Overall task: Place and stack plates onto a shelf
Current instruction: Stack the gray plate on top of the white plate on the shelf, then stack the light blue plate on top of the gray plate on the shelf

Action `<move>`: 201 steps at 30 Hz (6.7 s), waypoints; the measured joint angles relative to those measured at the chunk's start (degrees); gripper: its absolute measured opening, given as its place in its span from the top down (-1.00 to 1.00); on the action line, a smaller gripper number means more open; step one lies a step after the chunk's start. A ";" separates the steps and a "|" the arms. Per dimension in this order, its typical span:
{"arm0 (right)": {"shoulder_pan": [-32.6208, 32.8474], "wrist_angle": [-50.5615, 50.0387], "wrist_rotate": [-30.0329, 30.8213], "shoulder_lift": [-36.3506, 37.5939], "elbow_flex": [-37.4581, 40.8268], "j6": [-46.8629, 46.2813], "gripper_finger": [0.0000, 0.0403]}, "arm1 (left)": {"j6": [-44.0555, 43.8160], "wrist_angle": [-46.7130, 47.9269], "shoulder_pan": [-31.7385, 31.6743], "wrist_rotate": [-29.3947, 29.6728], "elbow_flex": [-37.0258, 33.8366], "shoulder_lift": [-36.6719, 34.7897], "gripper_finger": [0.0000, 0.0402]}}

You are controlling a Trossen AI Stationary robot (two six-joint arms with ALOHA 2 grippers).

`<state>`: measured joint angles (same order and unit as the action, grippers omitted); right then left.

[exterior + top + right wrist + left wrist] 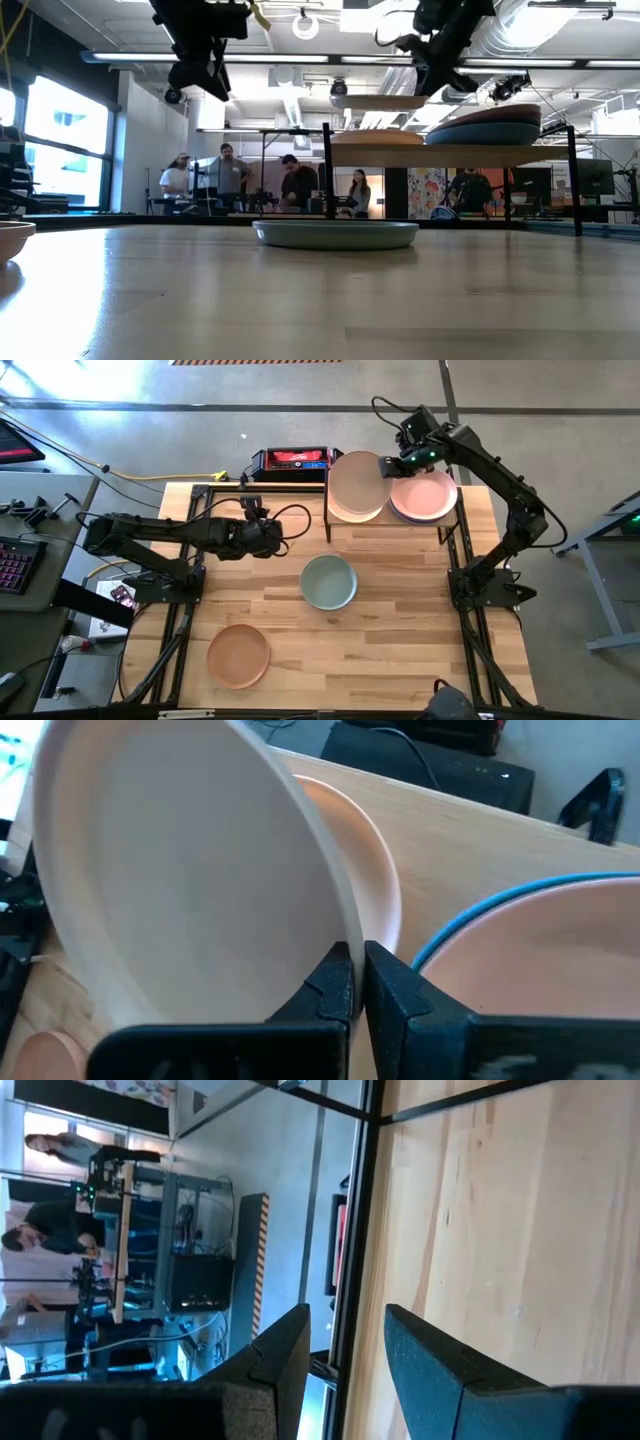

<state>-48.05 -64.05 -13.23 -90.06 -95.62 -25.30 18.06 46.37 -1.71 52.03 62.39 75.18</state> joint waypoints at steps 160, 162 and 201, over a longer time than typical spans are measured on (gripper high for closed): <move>24.00 -0.36 13.64 -4.13 6.15 -12.15 0.62 | 0.09 -4.93 -1.71 -2.21 -0.04 0.02 0.40; 24.00 -0.25 13.66 -4.11 6.15 -12.00 0.62 | 0.17 -5.29 -1.71 -2.21 -0.04 0.02 0.40; 53.65 -1.54 14.83 -14.08 4.62 -42.12 0.62 | -42.48 17.79 -1.75 -18.14 -0.04 0.00 0.40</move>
<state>5.59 -65.59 1.60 -104.14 -91.00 -67.42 -24.42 64.16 -3.46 33.89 62.35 75.18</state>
